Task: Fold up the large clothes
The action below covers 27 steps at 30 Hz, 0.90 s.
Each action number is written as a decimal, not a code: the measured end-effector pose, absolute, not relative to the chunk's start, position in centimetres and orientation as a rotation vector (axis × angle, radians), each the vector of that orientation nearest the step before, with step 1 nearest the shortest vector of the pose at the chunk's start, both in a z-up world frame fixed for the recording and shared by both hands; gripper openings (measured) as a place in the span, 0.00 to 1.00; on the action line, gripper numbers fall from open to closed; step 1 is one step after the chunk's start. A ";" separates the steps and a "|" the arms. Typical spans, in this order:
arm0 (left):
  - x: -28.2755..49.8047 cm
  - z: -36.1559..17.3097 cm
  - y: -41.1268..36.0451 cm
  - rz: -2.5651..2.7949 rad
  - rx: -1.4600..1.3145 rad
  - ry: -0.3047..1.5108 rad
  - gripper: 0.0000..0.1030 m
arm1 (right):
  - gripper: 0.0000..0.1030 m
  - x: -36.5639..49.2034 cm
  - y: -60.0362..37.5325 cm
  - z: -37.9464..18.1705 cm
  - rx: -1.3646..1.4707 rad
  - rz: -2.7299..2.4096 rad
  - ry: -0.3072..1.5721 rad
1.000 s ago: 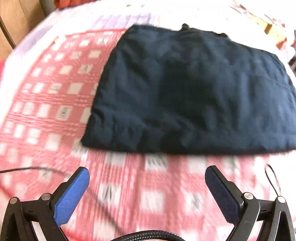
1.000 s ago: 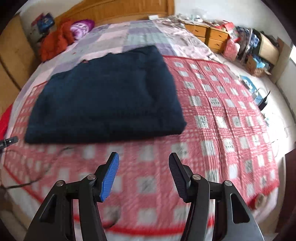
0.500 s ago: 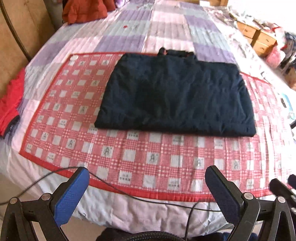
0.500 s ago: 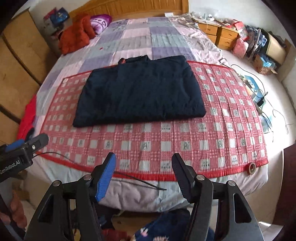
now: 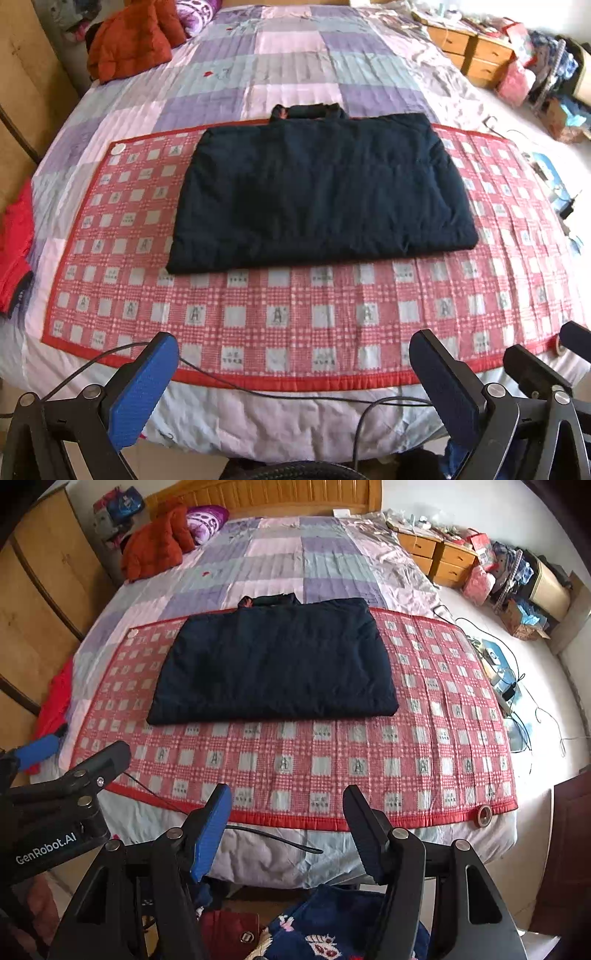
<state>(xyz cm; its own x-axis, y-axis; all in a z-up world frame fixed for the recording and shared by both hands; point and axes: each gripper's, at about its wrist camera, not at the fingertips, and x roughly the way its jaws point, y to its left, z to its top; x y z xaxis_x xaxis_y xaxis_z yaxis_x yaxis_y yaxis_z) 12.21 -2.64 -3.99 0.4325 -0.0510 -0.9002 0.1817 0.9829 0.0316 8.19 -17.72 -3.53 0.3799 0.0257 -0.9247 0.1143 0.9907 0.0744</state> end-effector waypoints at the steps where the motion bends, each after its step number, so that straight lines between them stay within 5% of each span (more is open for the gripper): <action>1: 12.1 -3.9 -2.8 -0.148 0.133 1.114 1.00 | 0.64 8.0 -17.9 -3.5 0.137 -0.057 1.180; 27: 12.2 -3.6 -3.4 -0.136 0.159 1.128 1.00 | 0.64 7.6 -17.4 -2.9 0.157 -0.048 1.171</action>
<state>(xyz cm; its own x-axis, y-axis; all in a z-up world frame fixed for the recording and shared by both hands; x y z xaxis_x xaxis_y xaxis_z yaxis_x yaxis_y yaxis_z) 12.20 -3.39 -3.58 0.4224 -0.0280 -0.9060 0.1883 0.9804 0.0575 7.65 -17.36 -2.95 0.3900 0.0438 -0.9198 0.1196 0.9880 0.0978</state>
